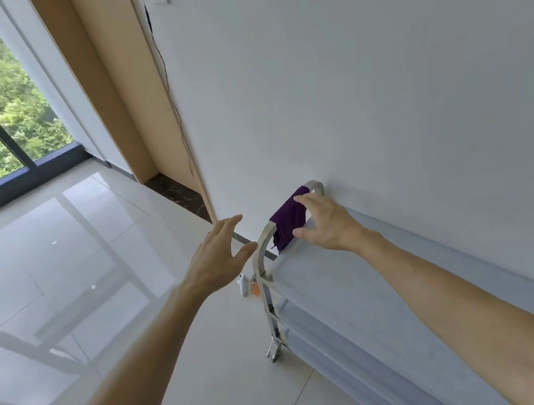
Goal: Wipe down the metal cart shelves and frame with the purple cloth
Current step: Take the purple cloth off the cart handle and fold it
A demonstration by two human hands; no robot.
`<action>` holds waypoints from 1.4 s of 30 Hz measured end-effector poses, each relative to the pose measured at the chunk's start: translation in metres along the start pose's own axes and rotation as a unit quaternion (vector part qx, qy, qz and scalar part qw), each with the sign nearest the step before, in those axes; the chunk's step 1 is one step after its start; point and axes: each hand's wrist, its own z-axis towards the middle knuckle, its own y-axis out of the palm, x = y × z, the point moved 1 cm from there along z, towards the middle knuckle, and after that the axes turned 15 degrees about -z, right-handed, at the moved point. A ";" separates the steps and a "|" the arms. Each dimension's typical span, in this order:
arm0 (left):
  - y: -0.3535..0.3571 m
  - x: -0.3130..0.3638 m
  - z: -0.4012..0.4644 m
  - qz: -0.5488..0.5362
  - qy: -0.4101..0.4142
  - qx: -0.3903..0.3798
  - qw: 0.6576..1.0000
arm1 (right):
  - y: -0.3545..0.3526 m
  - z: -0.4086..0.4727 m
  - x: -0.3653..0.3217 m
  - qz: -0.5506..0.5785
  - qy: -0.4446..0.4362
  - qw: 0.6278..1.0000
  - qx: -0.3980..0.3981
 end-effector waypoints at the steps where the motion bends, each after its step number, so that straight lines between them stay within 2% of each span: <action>1: 0.005 -0.006 0.012 -0.007 0.000 -0.008 1.000 | 0.004 0.010 0.005 0.006 0.008 1.000 -0.003; 7: 0.033 -0.042 0.087 -0.083 -0.020 -0.046 0.995 | 0.029 0.075 0.031 0.075 0.085 0.993 -0.037; 13: 0.059 -0.078 0.156 -0.179 -0.074 -0.093 0.977 | 0.047 0.133 0.049 0.162 0.201 0.965 -0.033; 19: 0.083 -0.098 0.204 -0.162 -0.073 -0.140 0.974 | 0.064 0.170 0.066 0.188 0.292 0.937 -0.034; 25: 0.108 -0.105 0.226 -0.133 -0.099 -0.172 0.971 | 0.079 0.202 0.088 0.186 0.313 0.929 -0.063; 33: 0.138 -0.103 0.225 -0.125 -0.165 -0.121 0.971 | 0.100 0.242 0.104 0.166 0.271 0.942 -0.109; 42: 0.149 -0.098 0.222 -0.108 -0.204 -0.053 0.971 | 0.112 0.254 0.116 0.152 0.296 0.939 -0.090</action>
